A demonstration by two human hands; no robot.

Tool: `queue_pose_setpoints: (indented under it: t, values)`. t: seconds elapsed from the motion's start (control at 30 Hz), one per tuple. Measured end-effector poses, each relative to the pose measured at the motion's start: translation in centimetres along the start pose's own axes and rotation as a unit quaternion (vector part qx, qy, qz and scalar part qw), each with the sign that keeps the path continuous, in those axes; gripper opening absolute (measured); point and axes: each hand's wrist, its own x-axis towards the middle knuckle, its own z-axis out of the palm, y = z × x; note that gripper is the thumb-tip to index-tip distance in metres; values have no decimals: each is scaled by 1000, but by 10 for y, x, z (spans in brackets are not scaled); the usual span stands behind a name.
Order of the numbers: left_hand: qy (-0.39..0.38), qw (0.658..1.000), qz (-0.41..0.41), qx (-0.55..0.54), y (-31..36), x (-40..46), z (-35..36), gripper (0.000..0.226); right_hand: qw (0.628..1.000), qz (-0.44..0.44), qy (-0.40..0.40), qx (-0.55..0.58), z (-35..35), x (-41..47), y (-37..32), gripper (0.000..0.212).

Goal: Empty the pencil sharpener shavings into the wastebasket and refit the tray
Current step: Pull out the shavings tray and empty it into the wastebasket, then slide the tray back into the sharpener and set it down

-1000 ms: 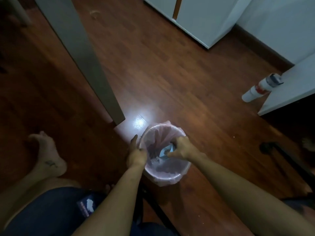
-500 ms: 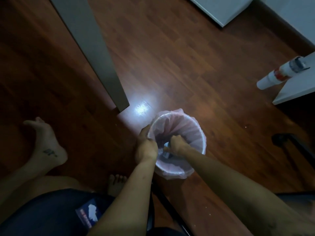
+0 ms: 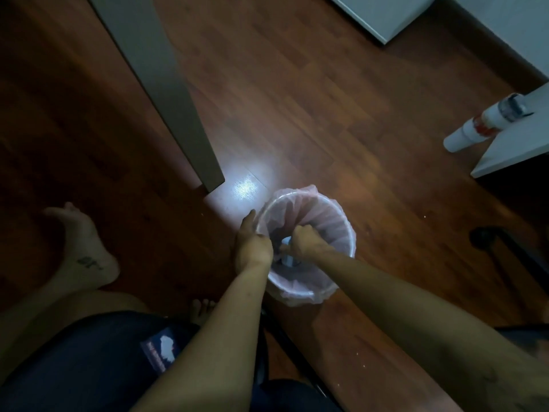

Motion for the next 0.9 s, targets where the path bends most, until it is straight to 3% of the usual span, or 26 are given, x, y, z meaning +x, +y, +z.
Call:
queue_pose_setpoints:
  t: [0.2, 0.3, 0.4, 0.7, 0.9]
  values:
    - [-22, 997, -10, 69, 8, -12, -16, 54, 1000, -21, 16, 16, -38, -37, -8, 54]
    - [-28, 994, 14, 102, 16, -23, -23, 52, 998, -42, 53, 9, -59, -59, -12, 45]
    - [-22, 991, 47, 122, 31, -36, -35, 50, 993, -70, 96, 6, -84, -86, -18, 41]
    - [13, 976, 157, 149, 106, -111, -103, 43, 984, -96, 149, 13, -168, -193, -60, 65]
    - [69, 956, 244, 146, 162, -180, -182, 34, 953, -156, 257, 25, -241, -301, -113, 57]
